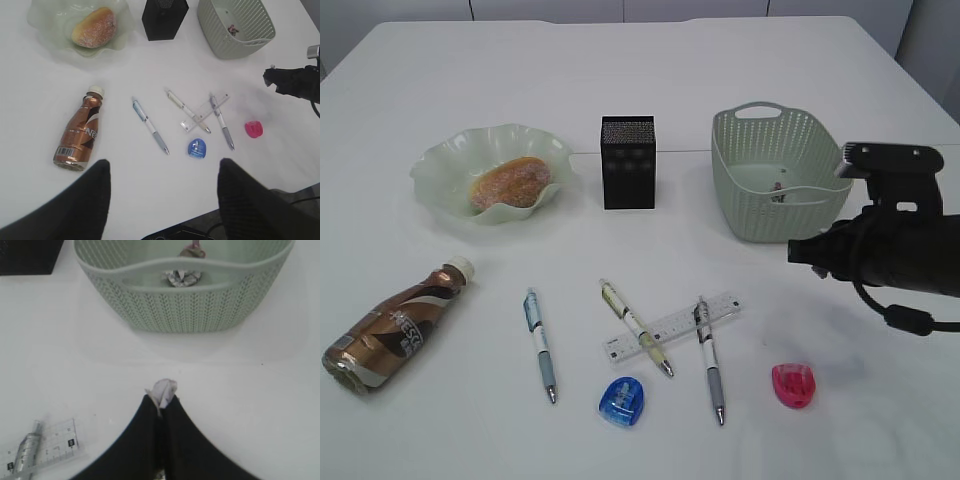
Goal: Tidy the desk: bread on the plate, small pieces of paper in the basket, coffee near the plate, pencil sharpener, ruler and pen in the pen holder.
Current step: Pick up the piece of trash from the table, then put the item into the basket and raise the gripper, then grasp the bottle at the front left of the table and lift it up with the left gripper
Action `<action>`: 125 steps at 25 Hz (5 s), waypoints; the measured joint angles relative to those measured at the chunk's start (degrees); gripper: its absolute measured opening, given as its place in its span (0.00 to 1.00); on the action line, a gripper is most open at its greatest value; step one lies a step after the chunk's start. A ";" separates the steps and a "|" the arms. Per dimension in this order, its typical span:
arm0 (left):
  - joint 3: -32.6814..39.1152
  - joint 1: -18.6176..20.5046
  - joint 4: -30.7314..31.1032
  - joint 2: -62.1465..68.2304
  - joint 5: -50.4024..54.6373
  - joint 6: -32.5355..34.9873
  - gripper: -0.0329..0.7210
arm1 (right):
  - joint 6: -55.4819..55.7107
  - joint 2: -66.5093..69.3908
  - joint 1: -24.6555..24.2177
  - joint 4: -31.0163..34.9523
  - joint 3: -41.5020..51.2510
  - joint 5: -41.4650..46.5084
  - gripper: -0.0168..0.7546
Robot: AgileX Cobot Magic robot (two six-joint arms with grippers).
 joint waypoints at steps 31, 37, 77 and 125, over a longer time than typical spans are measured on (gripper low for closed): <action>0.00 0.00 -0.13 -0.38 0.00 0.00 0.64 | -13.31 -12.73 0.00 0.78 -15.39 -0.80 0.04; 0.00 0.00 -0.13 -0.38 0.00 0.00 0.64 | -13.65 -3.47 0.00 2.88 -24.51 0.41 0.04; 0.00 0.00 -2.34 -0.38 0.00 0.00 0.64 | -20.00 8.01 -3.32 17.65 -35.43 19.74 0.69; 0.00 0.00 4.83 19.47 -0.34 6.03 0.71 | 4.80 -67.41 -3.32 -20.95 -10.07 73.30 0.69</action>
